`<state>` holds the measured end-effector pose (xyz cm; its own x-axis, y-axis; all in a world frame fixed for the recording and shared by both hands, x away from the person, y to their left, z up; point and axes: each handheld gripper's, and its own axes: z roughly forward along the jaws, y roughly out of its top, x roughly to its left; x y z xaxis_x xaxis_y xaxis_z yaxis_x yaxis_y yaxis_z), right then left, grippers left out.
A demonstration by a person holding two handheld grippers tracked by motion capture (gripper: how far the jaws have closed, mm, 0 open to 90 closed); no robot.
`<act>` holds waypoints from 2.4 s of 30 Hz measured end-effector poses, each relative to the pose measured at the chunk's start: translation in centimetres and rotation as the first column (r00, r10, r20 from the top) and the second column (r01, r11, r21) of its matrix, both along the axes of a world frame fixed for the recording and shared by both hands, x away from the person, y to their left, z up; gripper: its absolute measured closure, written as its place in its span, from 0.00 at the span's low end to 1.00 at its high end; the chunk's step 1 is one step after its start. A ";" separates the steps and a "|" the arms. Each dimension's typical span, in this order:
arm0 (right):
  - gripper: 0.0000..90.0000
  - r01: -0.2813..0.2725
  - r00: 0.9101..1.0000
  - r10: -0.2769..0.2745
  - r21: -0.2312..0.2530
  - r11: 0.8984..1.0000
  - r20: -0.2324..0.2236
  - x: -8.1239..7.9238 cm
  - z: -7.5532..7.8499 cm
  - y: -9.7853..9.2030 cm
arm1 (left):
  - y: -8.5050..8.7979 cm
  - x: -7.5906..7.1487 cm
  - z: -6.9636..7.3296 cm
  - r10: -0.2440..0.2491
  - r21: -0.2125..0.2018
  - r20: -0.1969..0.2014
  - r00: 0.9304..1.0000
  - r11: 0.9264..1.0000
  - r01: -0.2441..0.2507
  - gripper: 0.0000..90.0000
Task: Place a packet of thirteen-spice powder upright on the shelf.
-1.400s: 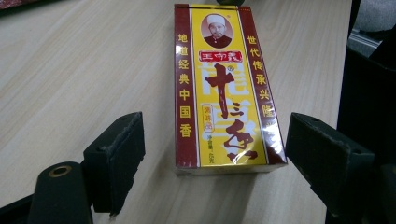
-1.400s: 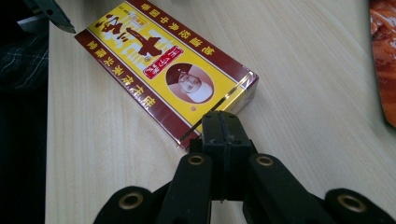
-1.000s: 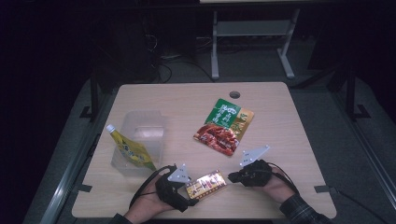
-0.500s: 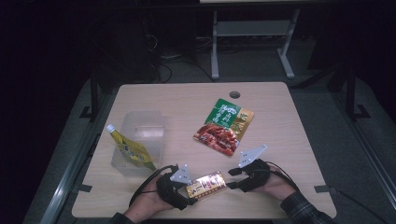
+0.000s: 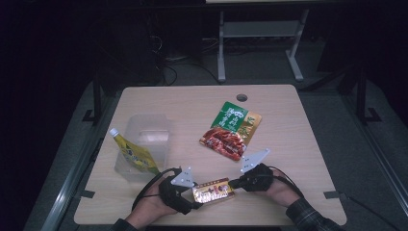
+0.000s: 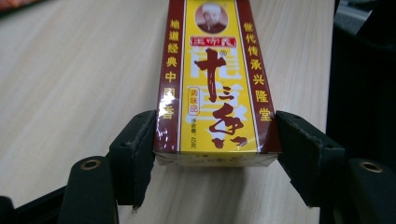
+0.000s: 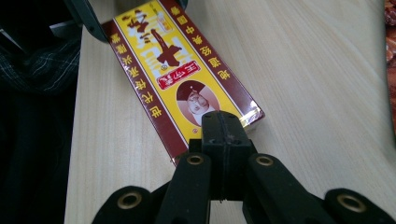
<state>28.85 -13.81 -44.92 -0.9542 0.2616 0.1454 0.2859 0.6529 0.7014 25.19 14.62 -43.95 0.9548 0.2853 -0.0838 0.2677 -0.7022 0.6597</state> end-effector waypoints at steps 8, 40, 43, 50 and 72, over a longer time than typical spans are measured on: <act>1.00 -0.003 1.000 0.003 -0.010 1.000 0.000 0.2 -0.2 -0.1 | 0.3 0.2 1.8 -0.003 -0.098 0.059 0.998 0.995 0.009 0.36; 1.00 0.005 1.000 -0.005 -0.050 0.999 -0.008 0.7 -1.3 1.5 | -5.0 3.4 5.2 -0.009 -0.254 0.141 0.990 0.966 0.045 0.26; 1.00 -0.003 1.000 0.004 -0.048 0.999 0.002 0.8 -1.4 1.5 | -4.4 3.3 5.6 0.011 -0.271 0.146 0.989 0.962 0.029 0.24; 1.00 0.008 1.000 -0.009 -0.044 0.999 -0.009 0.3 -1.3 0.9 | -1.5 2.3 6.4 0.055 -0.316 0.148 0.987 0.949 -0.006 0.35; 1.00 -0.053 0.999 0.053 -0.031 0.998 0.007 -0.5 -1.6 2.0 | -3.6 4.5 0.5 0.173 -0.143 0.007 0.985 0.975 -0.170 0.99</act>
<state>28.35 -11.80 -46.52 -0.9679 0.2146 0.1306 0.2448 0.6885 0.6827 29.68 11.05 -43.45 0.8944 0.4317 -0.1173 0.3626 -0.5460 0.7553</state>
